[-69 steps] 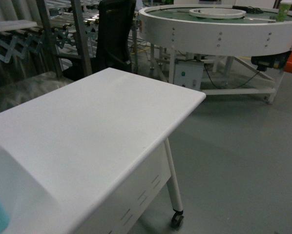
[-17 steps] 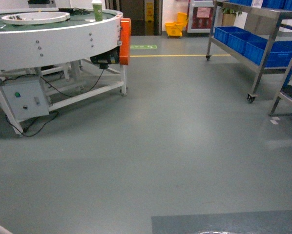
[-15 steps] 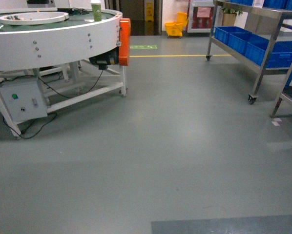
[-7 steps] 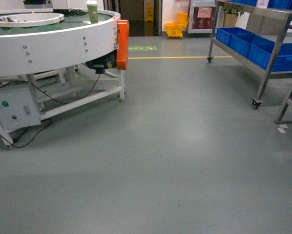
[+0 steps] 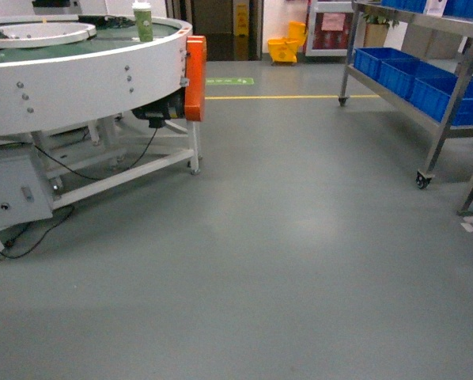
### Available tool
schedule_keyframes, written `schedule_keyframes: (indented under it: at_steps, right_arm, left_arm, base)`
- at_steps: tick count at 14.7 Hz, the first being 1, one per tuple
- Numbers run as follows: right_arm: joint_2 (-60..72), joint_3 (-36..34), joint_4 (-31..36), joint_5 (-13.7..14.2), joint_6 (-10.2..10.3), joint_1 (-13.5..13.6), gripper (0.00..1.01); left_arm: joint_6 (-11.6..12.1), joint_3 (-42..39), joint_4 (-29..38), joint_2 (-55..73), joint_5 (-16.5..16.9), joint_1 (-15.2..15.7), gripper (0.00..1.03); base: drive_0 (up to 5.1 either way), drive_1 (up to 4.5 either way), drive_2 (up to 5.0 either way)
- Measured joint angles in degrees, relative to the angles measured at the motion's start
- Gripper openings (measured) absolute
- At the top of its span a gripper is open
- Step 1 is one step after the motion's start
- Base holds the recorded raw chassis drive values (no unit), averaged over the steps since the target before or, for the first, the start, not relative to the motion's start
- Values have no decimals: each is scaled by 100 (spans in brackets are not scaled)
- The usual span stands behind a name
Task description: Pick red block from blue box to shelf
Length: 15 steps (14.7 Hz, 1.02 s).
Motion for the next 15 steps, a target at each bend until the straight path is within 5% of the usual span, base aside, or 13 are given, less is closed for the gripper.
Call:
schedule_keyframes:
  at_steps: [15]
  right_arm:
    - [0,0,-7,0,0,0,29]
  left_arm:
    - [0,0,-17,0,7,0,98]
  base:
    - [-3,409,-415]
